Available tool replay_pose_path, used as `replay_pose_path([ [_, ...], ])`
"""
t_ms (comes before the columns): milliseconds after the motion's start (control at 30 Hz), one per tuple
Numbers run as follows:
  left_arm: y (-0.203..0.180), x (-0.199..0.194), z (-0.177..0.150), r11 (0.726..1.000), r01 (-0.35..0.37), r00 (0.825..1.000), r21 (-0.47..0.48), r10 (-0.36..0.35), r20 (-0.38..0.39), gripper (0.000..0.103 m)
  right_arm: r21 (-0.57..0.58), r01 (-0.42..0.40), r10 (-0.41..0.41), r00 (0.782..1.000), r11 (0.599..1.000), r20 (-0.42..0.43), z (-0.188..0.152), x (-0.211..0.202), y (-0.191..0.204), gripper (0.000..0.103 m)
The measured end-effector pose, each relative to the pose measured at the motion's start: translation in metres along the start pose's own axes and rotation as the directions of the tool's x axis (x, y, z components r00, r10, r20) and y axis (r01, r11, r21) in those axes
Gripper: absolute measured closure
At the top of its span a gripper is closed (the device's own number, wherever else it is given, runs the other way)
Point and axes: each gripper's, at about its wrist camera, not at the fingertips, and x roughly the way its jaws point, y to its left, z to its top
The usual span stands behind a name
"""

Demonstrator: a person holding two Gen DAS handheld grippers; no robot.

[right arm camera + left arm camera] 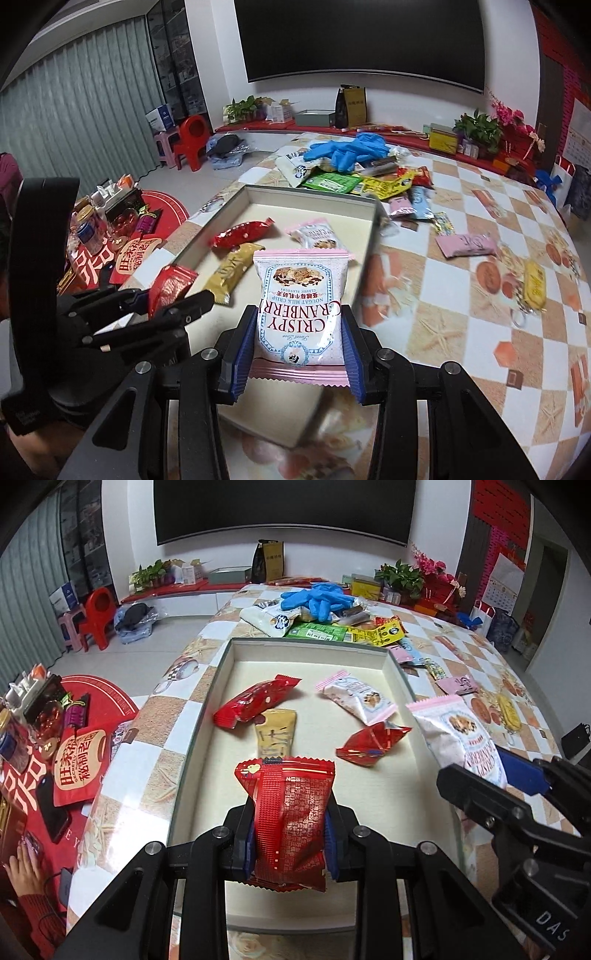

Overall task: Organize snacks
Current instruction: 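Carry the red packet over the white tray while the right tool carries the cranberry packet there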

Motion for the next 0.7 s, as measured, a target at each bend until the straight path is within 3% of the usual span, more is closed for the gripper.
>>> replay_pose_path([
  [300,0.023,0.01,0.006,1.0,0.012,1.0,0.004,-0.012,-0.022,0.072,0.049,0.01,-0.009,1.0,0.999,-0.029,0.009,0.031,0.014,0.059],
  [700,0.034,0.012,0.003,0.997,0.048,0.999,-0.057,-0.05,-0.021,0.072,-0.021,0.053,-0.054,0.996,0.998,-0.07,0.011,0.037,0.023,0.059],
])
